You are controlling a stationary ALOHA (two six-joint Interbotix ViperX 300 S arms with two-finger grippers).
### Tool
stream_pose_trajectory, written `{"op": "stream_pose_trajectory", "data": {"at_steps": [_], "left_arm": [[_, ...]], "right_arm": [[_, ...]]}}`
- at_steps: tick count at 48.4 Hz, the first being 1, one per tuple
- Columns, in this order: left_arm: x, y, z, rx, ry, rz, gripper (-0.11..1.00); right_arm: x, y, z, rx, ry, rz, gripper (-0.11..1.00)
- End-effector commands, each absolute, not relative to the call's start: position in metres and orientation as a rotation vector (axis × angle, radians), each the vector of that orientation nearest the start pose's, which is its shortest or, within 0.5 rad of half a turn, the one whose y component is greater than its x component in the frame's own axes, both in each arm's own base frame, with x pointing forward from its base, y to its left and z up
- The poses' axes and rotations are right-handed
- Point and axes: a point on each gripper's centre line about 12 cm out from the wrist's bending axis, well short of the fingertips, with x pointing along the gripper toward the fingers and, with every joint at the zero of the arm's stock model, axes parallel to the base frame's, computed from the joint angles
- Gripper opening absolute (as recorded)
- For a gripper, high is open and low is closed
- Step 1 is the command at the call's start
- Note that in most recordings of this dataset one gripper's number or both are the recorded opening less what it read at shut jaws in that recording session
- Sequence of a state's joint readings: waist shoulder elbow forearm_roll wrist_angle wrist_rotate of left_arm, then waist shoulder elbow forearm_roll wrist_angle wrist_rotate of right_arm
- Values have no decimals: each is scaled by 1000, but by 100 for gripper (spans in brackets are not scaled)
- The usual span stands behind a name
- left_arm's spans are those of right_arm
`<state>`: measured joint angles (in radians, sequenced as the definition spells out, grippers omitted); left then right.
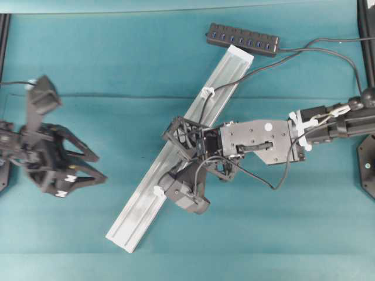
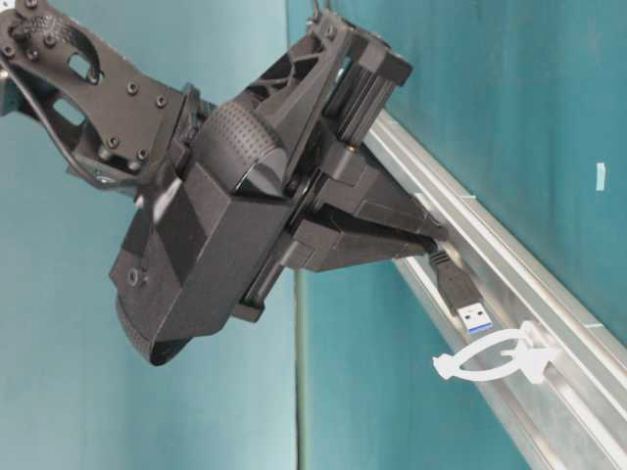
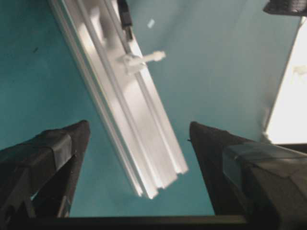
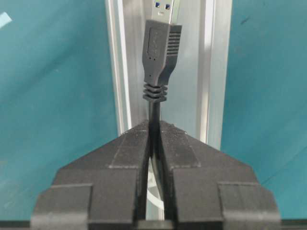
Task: Pass the USB cable through three rings with both arms.
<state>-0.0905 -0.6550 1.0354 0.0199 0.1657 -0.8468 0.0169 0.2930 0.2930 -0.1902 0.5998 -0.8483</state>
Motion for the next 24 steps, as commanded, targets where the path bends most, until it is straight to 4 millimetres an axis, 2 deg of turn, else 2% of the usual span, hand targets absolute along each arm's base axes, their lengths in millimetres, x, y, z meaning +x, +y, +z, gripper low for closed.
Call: {"op": "stream_pose_trajectory", "data": {"at_steps": [1, 24], "left_arm": [[233, -23, 255, -786, 454, 94, 91], [242, -23, 243, -746, 499, 104, 91]], "right_arm": [[443, -2, 123, -969, 1100, 524, 6], [450, 19, 125, -991, 1043, 543, 6]]}}
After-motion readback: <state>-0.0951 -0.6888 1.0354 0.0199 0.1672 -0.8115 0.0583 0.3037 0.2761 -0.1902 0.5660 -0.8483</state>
